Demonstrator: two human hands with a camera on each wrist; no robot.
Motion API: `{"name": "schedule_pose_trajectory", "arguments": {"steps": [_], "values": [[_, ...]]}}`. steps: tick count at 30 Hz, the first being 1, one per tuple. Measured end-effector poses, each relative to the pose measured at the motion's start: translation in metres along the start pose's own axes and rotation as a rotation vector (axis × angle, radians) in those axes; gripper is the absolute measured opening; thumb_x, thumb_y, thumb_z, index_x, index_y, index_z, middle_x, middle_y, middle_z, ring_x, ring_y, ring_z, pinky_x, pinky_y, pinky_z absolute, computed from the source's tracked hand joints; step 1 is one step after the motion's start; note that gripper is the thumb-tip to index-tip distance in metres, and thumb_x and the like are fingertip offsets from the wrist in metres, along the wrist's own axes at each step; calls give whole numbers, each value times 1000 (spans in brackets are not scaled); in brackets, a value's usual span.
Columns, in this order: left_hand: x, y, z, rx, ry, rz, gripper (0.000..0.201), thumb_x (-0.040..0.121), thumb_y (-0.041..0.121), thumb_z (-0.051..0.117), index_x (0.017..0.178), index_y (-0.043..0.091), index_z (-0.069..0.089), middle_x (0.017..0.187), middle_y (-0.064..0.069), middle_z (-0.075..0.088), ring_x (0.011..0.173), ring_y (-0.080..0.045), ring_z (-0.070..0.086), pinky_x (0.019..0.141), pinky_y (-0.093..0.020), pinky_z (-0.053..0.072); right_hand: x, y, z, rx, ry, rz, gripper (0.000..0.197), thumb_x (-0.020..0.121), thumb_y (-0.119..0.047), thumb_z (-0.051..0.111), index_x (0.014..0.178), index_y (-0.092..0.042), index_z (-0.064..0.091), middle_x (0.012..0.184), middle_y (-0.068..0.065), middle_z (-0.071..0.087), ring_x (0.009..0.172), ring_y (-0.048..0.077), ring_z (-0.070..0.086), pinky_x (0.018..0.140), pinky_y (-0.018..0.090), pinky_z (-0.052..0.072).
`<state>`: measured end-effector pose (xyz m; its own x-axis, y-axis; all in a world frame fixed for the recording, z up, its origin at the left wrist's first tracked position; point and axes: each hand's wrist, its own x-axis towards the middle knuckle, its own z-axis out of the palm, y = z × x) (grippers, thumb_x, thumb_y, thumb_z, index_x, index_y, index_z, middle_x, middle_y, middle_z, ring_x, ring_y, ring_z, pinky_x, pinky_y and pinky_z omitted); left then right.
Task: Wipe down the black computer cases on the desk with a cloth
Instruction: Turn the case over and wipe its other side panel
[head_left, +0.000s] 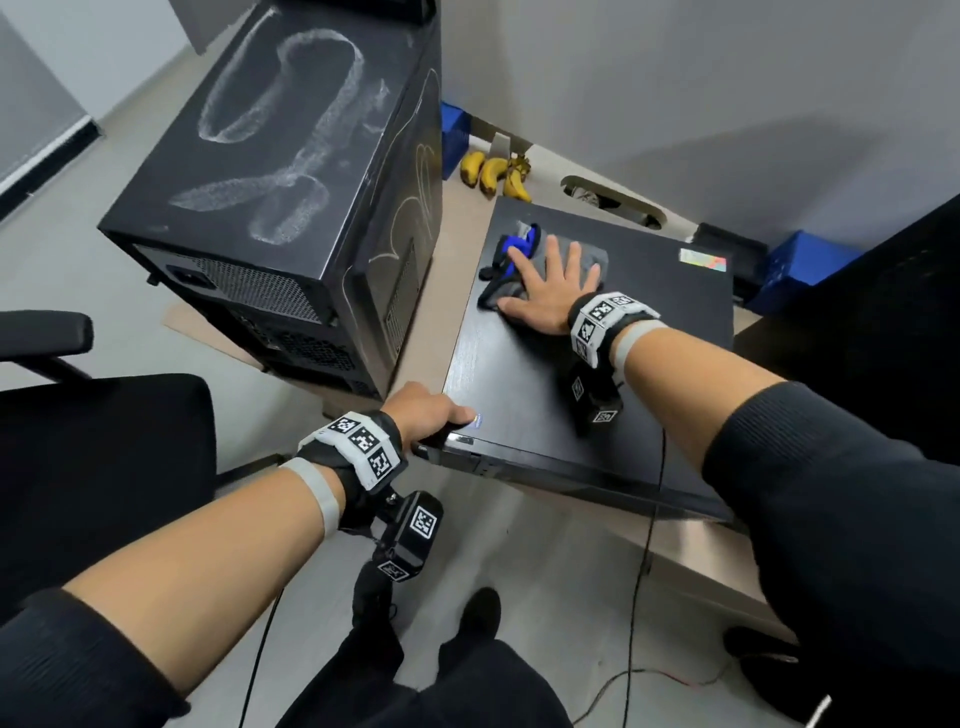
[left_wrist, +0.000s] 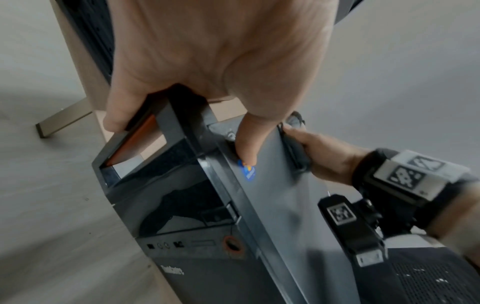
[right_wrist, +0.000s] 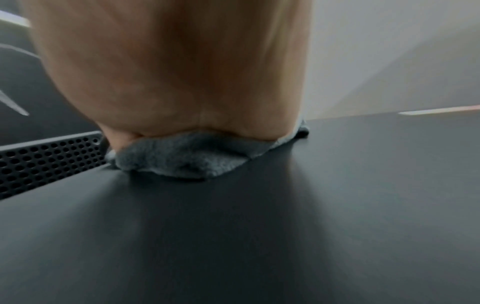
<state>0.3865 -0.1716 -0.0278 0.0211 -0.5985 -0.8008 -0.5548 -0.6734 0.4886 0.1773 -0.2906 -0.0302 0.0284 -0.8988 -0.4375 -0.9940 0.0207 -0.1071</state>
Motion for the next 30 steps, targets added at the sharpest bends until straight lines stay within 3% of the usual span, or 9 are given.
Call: {"name": "schedule_pose_trajectory", "arguments": {"steps": [6,8,12,14,18,20,23,26,30], "values": [[1,-1,4,-72,69,-13,85,83,27,81,147,-3,33,131,-9,49,114,-28,54,96,-36,46,42,-4,-19,-2,30,-105,82,88,-77,39,155,-48,4,166,4,-16,150,37,-19,118,62,-10],[1,0,5,-78,78,-5,89,83,28,81,149,-1,29,143,-12,46,123,-29,52,105,-42,45,41,17,-26,46,51,-42,81,89,-75,41,156,-46,5,166,3,-15,151,35,-18,119,61,-9],[3,-3,5,-100,77,15,89,80,28,83,148,-1,32,146,-13,47,127,-30,53,108,-44,44,-1,82,-15,149,127,220,79,91,-68,44,157,-44,8,167,4,-11,152,33,-16,119,61,-8],[6,-5,5,-126,74,9,91,78,28,84,147,1,32,144,-12,49,124,-31,55,106,-46,47,-33,108,2,166,151,278,77,92,-65,44,157,-43,8,167,6,-11,152,34,-15,119,61,-6],[2,-4,5,-246,30,2,84,77,21,85,141,-1,35,128,-17,56,109,-35,62,84,-45,56,-103,131,36,158,140,362,77,93,-64,44,157,-42,6,166,8,-13,151,34,-16,119,60,-6],[-2,-3,5,-253,38,49,65,77,19,85,124,-1,45,111,-15,59,102,-33,63,85,-48,57,-133,131,51,172,139,413,77,94,-62,45,157,-42,6,166,9,-14,151,35,-16,118,61,-4],[-3,-9,4,-332,37,145,22,88,8,69,79,5,49,81,-9,55,86,-28,61,74,-43,54,-175,118,73,217,169,482,75,94,-56,48,157,-40,9,166,8,-12,152,33,-15,120,60,-1],[2,-26,-1,-451,14,154,22,92,2,50,73,6,59,79,-15,60,72,-26,59,59,-36,55,-209,89,91,196,188,456,74,95,-48,49,157,-37,10,166,9,-11,152,31,-15,120,59,-5],[8,-51,-5,-522,7,193,26,96,8,50,75,15,63,83,-8,63,85,-23,57,74,-34,44,-221,26,107,136,189,237,78,93,-45,50,158,-35,9,166,11,-12,151,32,-18,118,59,-10]]}}
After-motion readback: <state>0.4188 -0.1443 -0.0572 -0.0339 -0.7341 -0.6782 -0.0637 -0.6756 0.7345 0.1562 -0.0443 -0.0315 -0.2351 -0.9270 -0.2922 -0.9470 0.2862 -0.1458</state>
